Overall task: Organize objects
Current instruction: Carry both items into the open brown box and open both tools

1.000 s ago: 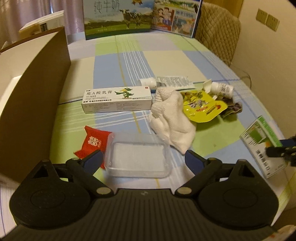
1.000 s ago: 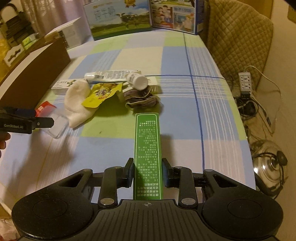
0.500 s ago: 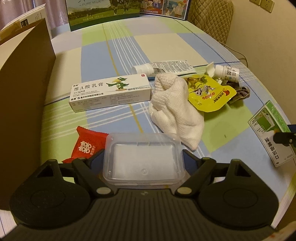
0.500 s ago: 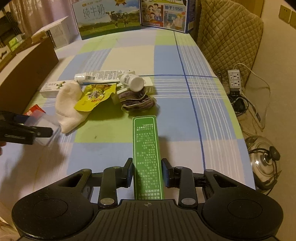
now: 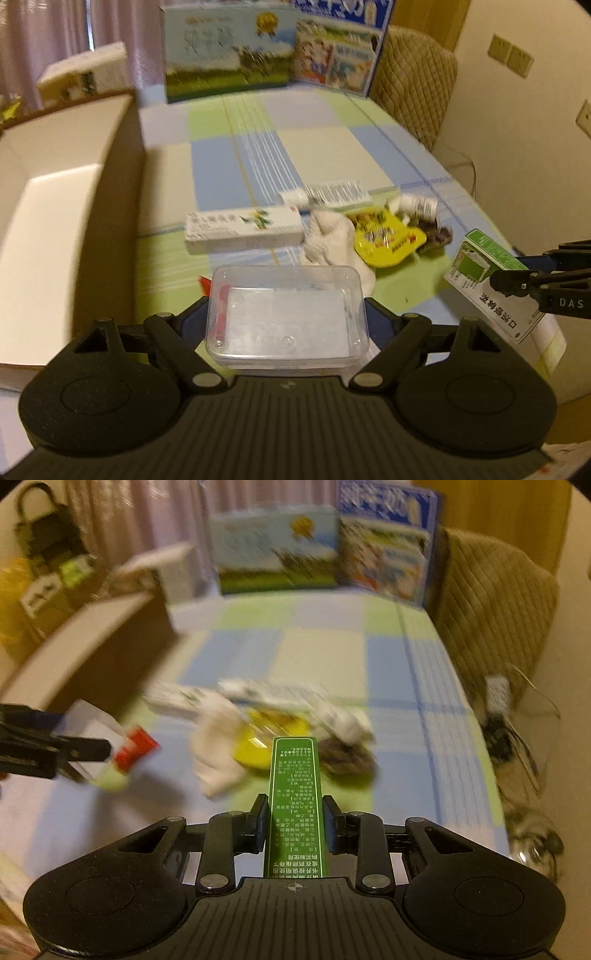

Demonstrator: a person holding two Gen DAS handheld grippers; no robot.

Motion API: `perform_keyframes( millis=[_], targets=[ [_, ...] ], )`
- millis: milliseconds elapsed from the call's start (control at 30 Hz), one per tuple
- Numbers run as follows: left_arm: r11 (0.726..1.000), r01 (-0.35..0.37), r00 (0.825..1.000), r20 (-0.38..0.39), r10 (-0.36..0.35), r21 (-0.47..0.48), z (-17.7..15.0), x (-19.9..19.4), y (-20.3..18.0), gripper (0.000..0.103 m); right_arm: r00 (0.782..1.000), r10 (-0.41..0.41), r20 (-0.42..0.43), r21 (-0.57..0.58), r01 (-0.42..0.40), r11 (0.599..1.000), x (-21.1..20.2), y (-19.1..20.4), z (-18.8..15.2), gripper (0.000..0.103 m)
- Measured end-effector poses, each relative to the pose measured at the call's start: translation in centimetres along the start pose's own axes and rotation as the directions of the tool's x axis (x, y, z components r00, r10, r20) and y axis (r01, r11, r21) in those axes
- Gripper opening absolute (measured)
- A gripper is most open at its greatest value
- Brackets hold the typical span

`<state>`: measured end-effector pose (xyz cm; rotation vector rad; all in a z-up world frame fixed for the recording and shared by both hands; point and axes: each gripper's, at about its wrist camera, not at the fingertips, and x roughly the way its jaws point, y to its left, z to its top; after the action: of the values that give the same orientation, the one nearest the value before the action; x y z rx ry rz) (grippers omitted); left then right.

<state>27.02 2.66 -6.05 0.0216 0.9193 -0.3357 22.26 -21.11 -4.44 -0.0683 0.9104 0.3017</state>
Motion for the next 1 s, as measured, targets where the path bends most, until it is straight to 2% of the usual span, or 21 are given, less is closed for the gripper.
perform_keyframes(
  millis=[133,300,433,600,800,1000],
  targets=[
    [0.999,-0.030,0.998,0.059,0.032,-0.038,0.7,-3.4,1.8,0.083,0.993,0.090,0.077,-0.040,-0.087,0.995,-1.5,3.0,2.6,0.027],
    [0.986,-0.120,0.985,0.107,0.132,-0.112,1.4,-6.6,5.9,0.083,0.962,0.235,0.142,-0.132,-0.217,0.967,-1.5,8.5,6.4,0.027],
    [0.966,-0.191,0.968,0.131,0.215,-0.174,1.7,-8.4,9.4,0.083,0.932,0.329,0.155,-0.199,-0.297,0.934,0.1,13.7,8.8,0.026],
    [0.931,-0.270,0.946,0.111,0.303,-0.246,1.8,-9.2,14.1,0.083,0.905,0.402,0.139,-0.244,-0.362,0.900,2.9,19.9,11.4,0.027],
    [0.905,-0.317,0.935,0.065,0.348,-0.283,1.5,-9.1,18.9,0.083,0.905,0.412,0.102,-0.246,-0.378,0.892,6.9,25.0,13.0,0.027],
    [0.904,-0.309,0.944,0.020,0.329,-0.294,0.7,-7.5,22.1,0.083,0.932,0.361,0.034,-0.210,-0.346,0.914,11.6,27.7,13.3,0.027]
  ],
)
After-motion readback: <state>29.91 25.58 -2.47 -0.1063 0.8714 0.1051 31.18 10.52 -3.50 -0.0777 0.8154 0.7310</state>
